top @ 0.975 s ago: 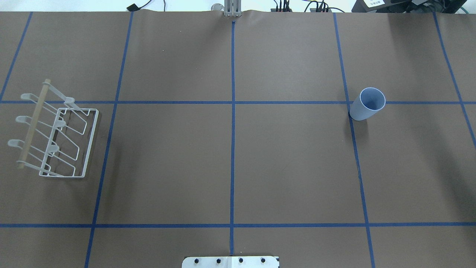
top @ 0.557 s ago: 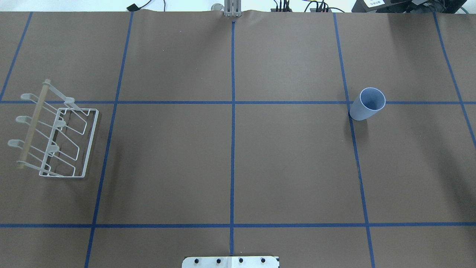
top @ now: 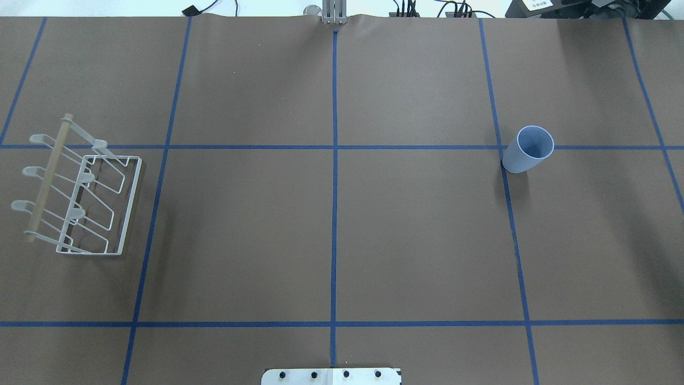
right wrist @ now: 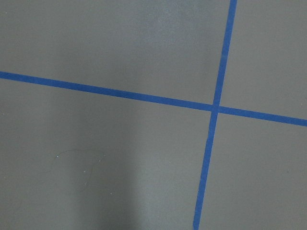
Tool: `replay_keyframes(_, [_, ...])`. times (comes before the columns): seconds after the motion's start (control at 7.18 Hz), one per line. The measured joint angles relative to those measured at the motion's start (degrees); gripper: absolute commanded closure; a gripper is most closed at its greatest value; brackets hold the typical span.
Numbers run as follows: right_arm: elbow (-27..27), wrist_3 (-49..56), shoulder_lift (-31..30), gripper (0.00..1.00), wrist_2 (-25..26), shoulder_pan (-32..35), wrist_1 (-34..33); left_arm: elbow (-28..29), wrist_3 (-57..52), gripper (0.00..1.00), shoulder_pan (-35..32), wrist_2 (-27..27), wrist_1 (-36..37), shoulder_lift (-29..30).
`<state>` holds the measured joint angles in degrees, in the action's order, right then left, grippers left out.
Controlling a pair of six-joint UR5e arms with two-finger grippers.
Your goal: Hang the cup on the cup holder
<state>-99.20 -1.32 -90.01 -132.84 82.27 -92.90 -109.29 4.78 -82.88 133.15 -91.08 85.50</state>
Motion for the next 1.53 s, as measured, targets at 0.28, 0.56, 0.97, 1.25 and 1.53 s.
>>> replay_keyframes(0.28, [0.2, 0.0, -0.3, 0.0, -0.8, 0.0, 0.0, 0.1, 0.0, 0.02, 0.0, 0.0, -0.1, 0.3])
replay_keyframes(0.56, [-0.3, -0.2, -0.1, 0.0, -1.9, -1.0, 0.0, -0.1, 0.0, 0.02, 0.0, 0.0, -0.1, 0.4])
replay_keyframes(0.97, [-1.9, -14.6, 4.3, 0.0, -1.9, -10.4, 2.5, -0.1, 0.1, 0.02, 0.0, 0.1, -0.1, 0.5])
replay_keyframes(1.25, [-0.8, -25.0, 6.4, 0.0, -0.3, -17.3, 10.5, 0.1, 0.1, 0.02, 0.0, 0.0, -0.1, 0.5])
replay_keyframes(1.53, [0.7, -33.3, 8.4, 0.0, 0.6, -20.5, 16.3, 0.2, 0.1, 0.02, 0.0, 0.0, -0.1, 0.5])
